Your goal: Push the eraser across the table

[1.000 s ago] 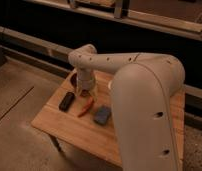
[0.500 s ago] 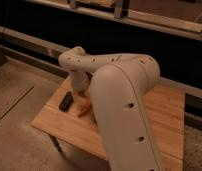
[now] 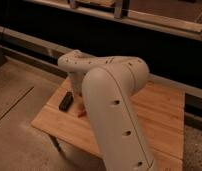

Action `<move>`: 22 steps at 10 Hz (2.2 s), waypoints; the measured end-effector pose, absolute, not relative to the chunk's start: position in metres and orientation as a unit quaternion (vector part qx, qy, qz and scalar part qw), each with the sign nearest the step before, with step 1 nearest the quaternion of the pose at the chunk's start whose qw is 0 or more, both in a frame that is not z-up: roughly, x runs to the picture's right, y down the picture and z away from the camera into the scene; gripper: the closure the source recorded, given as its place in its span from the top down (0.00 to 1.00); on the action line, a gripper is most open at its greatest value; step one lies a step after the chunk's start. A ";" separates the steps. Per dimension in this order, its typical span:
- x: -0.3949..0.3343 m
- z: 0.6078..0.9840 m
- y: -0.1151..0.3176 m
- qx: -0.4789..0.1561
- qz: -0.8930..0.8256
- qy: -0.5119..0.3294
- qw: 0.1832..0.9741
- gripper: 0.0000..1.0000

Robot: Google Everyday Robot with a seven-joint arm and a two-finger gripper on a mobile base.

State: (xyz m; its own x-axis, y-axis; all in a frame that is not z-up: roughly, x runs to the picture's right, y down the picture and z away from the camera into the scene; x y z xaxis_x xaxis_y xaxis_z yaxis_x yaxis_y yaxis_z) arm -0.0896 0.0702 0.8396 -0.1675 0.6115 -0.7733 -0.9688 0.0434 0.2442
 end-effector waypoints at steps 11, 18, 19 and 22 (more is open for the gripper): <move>-0.166 0.863 0.043 -0.244 0.631 0.344 0.652 0.65; -0.182 0.854 0.027 -0.247 0.648 0.301 0.654 0.65; -0.165 0.850 0.022 -0.235 0.658 0.308 0.646 0.65; -0.093 0.819 0.002 -0.165 0.689 0.332 0.623 0.65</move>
State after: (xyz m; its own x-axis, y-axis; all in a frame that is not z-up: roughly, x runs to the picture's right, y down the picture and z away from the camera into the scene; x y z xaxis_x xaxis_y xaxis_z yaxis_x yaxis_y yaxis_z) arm -0.0935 0.0023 0.8191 -0.1696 0.7491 -0.6404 -0.9679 -0.0042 0.2514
